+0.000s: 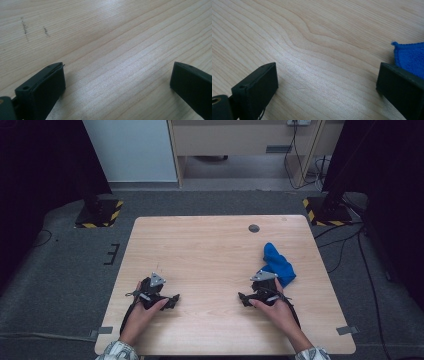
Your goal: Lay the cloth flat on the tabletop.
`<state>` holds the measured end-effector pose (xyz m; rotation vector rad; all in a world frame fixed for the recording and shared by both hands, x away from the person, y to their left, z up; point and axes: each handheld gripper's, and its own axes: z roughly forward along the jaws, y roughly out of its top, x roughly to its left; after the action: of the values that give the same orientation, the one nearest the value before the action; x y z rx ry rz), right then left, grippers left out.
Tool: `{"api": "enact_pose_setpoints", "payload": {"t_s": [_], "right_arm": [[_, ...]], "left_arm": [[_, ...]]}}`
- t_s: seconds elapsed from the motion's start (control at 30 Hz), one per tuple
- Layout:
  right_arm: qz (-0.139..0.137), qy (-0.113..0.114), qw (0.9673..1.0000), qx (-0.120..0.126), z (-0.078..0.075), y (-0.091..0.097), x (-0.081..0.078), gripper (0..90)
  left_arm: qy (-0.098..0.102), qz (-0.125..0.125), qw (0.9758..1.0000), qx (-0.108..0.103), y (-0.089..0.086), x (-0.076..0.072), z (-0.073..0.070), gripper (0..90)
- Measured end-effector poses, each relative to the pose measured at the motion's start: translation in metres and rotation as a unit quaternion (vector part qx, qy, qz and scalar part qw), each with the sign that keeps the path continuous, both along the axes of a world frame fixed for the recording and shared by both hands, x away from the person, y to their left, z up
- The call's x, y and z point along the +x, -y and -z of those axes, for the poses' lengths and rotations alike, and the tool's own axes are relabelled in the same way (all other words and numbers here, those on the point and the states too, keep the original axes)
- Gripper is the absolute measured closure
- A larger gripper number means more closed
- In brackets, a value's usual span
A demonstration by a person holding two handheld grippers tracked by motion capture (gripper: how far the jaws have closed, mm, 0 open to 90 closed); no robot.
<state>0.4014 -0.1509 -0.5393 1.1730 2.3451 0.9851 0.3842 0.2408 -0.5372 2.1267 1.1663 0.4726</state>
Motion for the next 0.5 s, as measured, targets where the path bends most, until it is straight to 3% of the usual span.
{"api": "enact_pose_setpoints", "payload": {"t_s": [0.5], "right_arm": [[-0.004, -0.002, 1.0, 0.0, -0.0004, 0.0008, -0.0026, 4.5]], "left_arm": [[0.0, 0.001, 1.0, 0.0, -0.0001, 0.0002, -0.0001, 0.0]]}}
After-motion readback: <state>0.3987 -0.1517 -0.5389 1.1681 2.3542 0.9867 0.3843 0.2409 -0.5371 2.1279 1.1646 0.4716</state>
